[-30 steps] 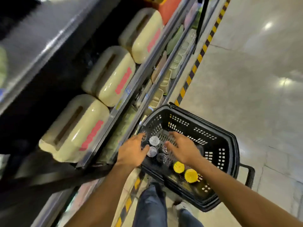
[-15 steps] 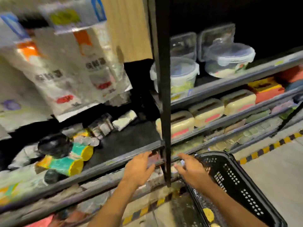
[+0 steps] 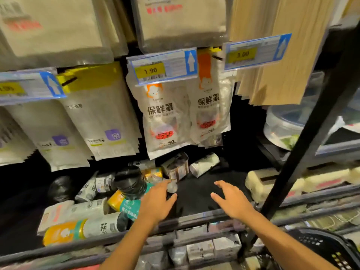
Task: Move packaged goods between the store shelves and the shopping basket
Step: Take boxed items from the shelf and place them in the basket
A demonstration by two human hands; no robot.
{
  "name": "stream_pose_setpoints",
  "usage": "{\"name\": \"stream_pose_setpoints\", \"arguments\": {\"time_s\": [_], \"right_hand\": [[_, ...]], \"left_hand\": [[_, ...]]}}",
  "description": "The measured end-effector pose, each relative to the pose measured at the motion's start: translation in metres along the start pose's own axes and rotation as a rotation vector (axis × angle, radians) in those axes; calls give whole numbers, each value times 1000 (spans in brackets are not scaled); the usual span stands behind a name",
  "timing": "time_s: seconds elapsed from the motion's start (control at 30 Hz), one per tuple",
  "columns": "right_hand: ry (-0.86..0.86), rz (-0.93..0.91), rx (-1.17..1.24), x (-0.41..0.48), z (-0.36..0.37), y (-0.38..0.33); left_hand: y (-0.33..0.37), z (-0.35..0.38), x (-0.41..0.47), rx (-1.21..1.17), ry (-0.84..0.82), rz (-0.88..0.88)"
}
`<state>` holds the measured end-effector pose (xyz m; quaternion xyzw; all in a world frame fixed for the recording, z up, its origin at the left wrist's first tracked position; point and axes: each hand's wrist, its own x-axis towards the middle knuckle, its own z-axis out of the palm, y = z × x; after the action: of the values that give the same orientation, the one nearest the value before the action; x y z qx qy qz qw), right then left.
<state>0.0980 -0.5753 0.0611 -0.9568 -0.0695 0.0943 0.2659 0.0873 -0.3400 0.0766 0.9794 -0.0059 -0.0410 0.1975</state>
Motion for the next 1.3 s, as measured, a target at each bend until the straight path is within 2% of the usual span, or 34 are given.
{"name": "stream_pose_setpoints", "arguments": {"time_s": [0.23, 0.37, 0.47, 0.67, 0.83, 0.97, 1.03, 1.1, 1.17, 1.23, 1.3], "right_hand": [[6, 42, -104, 106, 40, 17], [38, -11, -125, 162, 64, 35], [55, -72, -115, 201, 81, 53], [57, -193, -439, 242, 104, 78], [196, -205, -504, 258, 121, 84], [279, -261, -447, 249, 123, 89], [316, -317, -365, 237, 118, 93], [328, -348, -176, 219, 110, 90], [319, -296, 45, 196, 100, 82], [295, -221, 219, 170, 91, 75], [300, -194, 319, 144, 85, 71]], "left_hand": [[-23, 11, 103, -20, 23, -46], [-31, 41, 156, -25, -71, -62], [-44, 72, 191, -90, -203, -149], [-55, 98, 234, -96, -253, -167], [-52, 99, 246, -56, -279, -222], [-50, 102, 233, 78, -68, -149], [-48, 102, 226, 57, -55, -146], [-46, 99, 215, -11, -47, -163], [-41, 95, 198, -131, 3, -175], [-35, 87, 180, -232, 84, -144], [-25, 75, 161, -202, 112, -63]]}}
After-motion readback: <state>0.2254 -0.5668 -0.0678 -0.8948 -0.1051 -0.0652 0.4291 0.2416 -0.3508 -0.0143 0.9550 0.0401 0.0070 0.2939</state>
